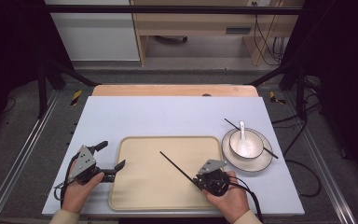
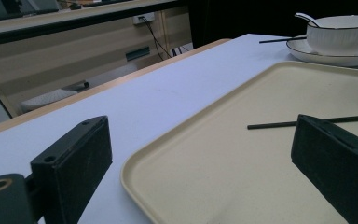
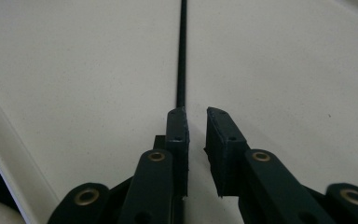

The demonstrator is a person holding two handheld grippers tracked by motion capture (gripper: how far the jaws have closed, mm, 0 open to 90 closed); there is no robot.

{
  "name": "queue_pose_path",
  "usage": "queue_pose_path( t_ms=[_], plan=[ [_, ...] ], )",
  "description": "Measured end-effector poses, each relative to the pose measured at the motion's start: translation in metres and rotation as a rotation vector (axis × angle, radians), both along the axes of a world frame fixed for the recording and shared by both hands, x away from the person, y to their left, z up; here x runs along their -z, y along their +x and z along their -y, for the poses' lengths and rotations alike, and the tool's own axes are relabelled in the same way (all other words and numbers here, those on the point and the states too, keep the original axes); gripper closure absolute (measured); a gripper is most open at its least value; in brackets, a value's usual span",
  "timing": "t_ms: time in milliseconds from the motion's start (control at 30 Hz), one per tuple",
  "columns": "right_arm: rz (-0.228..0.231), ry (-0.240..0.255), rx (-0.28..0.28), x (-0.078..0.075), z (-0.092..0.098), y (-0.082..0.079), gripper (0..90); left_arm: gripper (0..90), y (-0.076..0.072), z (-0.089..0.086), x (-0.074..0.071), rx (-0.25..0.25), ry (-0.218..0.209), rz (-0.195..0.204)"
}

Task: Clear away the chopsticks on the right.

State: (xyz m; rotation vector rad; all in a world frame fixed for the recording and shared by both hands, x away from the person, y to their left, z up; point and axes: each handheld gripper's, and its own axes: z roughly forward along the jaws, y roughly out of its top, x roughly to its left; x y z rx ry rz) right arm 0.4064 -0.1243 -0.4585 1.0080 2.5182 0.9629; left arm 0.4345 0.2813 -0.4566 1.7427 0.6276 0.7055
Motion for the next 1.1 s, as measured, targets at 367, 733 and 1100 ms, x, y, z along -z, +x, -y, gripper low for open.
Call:
queue_pose_path(
  t_ms=[367,733,1100],
  plan=[
    [0.076,0.038,0.015,-0.017,0.014,0.005,59.8,4.8,-0.001,-0.001,0.0,-0.002,0.001,0.0],
    [0.27,0.029,0.126,-0.079,0.087,0.014,22.6,4.8,0.0,0.001,0.001,-0.001,0.002,-0.004],
    [0.335,0.008,0.245,-0.113,0.167,0.021,30.7,4.8,0.0,0.002,0.001,0.003,0.008,-0.006]
  ],
)
